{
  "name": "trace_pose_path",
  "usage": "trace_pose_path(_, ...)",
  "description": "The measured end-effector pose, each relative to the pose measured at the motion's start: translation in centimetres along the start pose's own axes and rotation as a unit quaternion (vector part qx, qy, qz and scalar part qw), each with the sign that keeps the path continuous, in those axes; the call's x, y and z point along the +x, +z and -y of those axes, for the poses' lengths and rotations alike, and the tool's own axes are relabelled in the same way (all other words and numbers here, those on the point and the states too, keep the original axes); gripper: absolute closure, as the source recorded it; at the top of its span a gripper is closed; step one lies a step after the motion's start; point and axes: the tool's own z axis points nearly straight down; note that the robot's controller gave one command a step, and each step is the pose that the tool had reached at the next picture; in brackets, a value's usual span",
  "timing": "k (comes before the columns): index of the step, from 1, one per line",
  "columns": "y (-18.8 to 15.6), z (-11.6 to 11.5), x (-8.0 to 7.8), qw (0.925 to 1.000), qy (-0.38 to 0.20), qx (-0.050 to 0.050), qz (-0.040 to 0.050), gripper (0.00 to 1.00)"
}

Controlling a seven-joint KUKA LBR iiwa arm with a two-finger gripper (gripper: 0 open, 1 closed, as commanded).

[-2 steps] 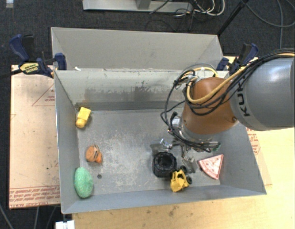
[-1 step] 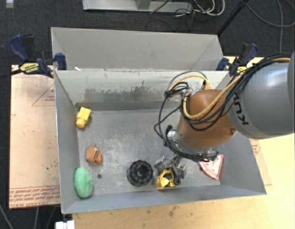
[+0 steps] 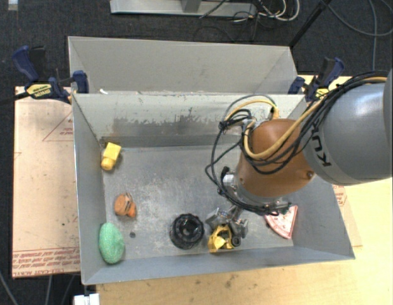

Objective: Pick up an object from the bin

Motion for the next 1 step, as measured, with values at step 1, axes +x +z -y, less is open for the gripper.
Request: trace_pose_path(1,-4.28,-1.02,-1.06,1.0,0.002,-0.004,-0.0028,1.0)
